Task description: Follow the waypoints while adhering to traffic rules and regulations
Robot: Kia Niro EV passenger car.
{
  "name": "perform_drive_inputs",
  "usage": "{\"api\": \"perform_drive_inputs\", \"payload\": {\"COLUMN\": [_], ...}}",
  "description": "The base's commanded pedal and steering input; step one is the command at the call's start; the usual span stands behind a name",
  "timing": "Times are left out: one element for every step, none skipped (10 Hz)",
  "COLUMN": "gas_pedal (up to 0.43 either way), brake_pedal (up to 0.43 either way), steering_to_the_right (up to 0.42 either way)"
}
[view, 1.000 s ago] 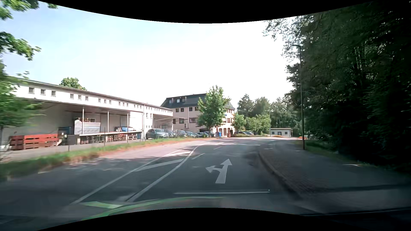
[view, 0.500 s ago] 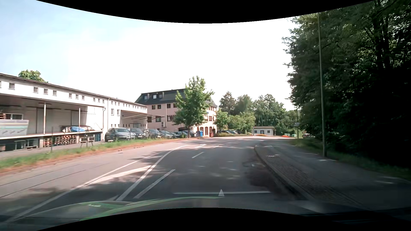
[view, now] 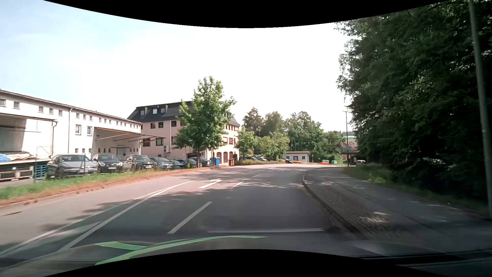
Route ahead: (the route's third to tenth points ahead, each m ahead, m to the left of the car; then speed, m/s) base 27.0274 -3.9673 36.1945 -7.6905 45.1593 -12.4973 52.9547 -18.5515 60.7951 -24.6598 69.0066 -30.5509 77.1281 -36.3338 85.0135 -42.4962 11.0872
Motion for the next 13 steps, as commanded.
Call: {"api": "perform_drive_inputs", "payload": {"gas_pedal": [0.059,0.059,0.059,0.059,0.059,0.059,0.059,0.059,0.059,0.059,0.059,0.059,0.059], "brake_pedal": [0.000,0.000,0.000,0.000,0.000,0.000,0.000,0.000,0.000,0.000,0.000,0.000,0.000], "steering_to_the_right": [0.068,0.068,0.067,0.064,0.060,0.059,0.059,0.058,0.057,0.057,0.057,0.057,0.057]}}
